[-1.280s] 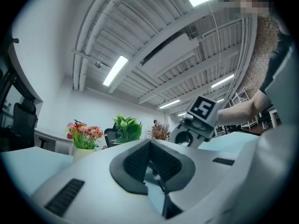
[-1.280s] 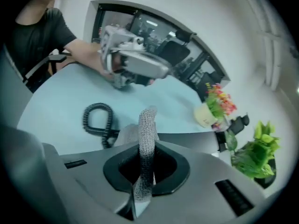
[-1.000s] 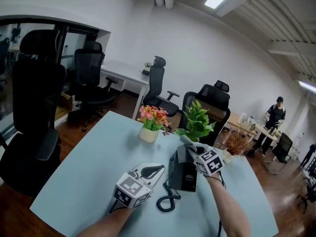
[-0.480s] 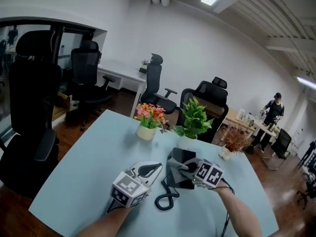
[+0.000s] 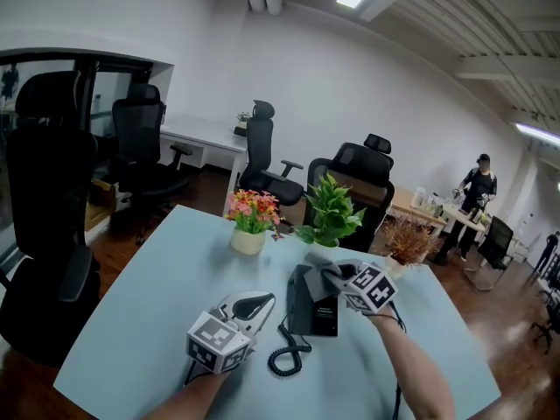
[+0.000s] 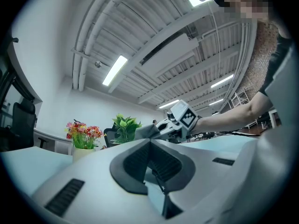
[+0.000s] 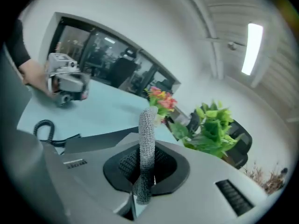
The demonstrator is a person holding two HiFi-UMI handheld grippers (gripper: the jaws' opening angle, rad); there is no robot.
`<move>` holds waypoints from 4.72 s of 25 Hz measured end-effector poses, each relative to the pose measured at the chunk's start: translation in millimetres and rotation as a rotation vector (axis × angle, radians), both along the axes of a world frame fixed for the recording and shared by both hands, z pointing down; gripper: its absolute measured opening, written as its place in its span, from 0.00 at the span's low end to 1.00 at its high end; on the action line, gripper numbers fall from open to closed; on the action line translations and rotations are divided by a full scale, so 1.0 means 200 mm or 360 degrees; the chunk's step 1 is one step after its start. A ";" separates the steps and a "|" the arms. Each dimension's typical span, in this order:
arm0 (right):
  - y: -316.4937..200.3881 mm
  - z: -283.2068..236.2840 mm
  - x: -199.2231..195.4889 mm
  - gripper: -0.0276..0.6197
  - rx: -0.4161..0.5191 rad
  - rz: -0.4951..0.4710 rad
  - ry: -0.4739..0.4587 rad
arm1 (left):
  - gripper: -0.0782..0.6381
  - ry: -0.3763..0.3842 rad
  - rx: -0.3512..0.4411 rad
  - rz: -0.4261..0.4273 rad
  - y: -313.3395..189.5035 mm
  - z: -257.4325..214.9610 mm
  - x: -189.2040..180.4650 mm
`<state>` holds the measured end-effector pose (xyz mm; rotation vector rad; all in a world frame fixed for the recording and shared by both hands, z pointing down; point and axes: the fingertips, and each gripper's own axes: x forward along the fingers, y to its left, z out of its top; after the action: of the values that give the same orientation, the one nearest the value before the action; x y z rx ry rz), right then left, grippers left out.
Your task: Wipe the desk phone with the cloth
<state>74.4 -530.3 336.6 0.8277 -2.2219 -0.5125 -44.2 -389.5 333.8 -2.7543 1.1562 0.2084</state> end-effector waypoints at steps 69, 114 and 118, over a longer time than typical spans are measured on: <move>-0.12 0.14 0.14 0.04 -0.0117 0.0051 0.0170 | 0.13 -0.0004 0.0012 0.0008 -0.04 0.01 0.08; 0.39 0.29 0.26 0.04 -0.0269 -0.0320 0.0435 | 0.13 -0.0007 0.0005 0.0018 -0.02 -0.01 0.09; -0.05 -0.01 0.34 0.04 -0.0008 0.0101 -0.0030 | 0.13 -0.0004 -0.0002 0.0020 -0.02 0.00 0.09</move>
<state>142.3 -540.6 334.9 0.9007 -2.2056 -0.4703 -25.8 -392.9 333.4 -2.7626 1.1391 0.2060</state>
